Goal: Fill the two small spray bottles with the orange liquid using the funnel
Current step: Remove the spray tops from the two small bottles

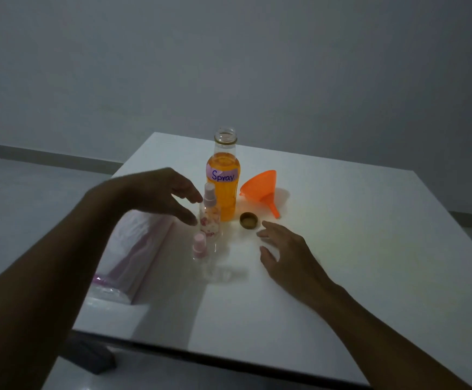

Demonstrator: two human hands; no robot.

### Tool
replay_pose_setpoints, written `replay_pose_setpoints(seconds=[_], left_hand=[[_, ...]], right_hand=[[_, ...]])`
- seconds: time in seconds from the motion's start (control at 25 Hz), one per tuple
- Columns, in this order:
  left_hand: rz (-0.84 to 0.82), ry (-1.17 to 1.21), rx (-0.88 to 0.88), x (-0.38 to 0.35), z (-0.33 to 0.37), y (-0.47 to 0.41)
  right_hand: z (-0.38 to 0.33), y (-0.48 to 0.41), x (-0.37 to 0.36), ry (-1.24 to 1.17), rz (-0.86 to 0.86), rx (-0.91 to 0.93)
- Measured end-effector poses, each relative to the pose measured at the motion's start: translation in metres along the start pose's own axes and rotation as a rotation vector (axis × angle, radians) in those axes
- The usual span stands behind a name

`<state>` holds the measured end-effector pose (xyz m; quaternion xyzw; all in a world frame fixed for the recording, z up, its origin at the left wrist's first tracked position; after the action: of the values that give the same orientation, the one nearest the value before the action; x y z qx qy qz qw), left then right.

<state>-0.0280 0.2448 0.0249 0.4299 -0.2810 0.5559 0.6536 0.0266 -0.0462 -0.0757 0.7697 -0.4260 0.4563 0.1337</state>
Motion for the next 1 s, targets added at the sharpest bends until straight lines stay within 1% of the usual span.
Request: replay_pose_setpoints(seconds=[0.08, 0.16, 0.28, 0.36, 0.44, 0.52, 0.56, 0.64, 0.72, 0.8, 0.84, 0.92, 1.0], left_hand=[[0.098, 0.02, -0.024, -0.019, 0.012, 0.006], [0.208, 0.026, -0.047, -0.029, 0.022, 0.01], [0.344, 0.064, -0.026, -0.02, 0.038, 0.023], [0.476, 0.085, -0.018, -0.004, 0.058, 0.035], [0.624, 0.095, -0.042, 0.009, 0.084, 0.047], [0.703, 0.164, -0.096, 0.005, 0.116, 0.055], [0.688, 0.231, -0.124, -0.005, 0.132, 0.055], [0.603, 0.345, -0.183, -0.04, 0.154, 0.05], [0.543, 0.357, -0.211, -0.082, 0.167, 0.038], [0.483, 0.375, -0.196, -0.117, 0.174, 0.025], [0.457, 0.39, -0.179, -0.132, 0.176, 0.018], [0.434, 0.392, -0.183, -0.151, 0.182, 0.008], [0.425, 0.36, -0.227, -0.162, 0.188, -0.001]], right_hand=[[0.008, 0.017, 0.006, 0.053, -0.038, 0.017], [0.017, 0.036, 0.015, 0.157, -0.084, 0.022], [0.03, 0.061, 0.027, 0.232, -0.147, 0.029], [0.036, 0.07, 0.029, 0.214, -0.166, 0.032], [0.038, 0.072, 0.028, 0.162, -0.149, 0.041], [0.04, 0.074, 0.03, 0.054, -0.102, 0.034], [0.042, 0.075, 0.034, -0.036, -0.061, 0.004], [0.044, 0.077, 0.044, -0.268, 0.072, -0.116], [0.043, 0.077, 0.062, -0.532, 0.215, -0.249], [0.039, 0.076, 0.085, -0.757, 0.322, -0.321], [0.04, 0.077, 0.097, -0.827, 0.339, -0.328], [0.043, 0.079, 0.115, -0.889, 0.284, -0.295], [0.051, 0.083, 0.123, -0.822, 0.199, -0.242]])
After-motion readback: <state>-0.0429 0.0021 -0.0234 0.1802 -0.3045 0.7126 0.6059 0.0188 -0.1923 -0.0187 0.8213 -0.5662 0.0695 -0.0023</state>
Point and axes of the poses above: each hand's wrist, its own y-axis away from the middle knuckle, its own x-axis out of the back of the hand, z = x × y, the point moved 1 cm from there along -y, towards the middle knuckle
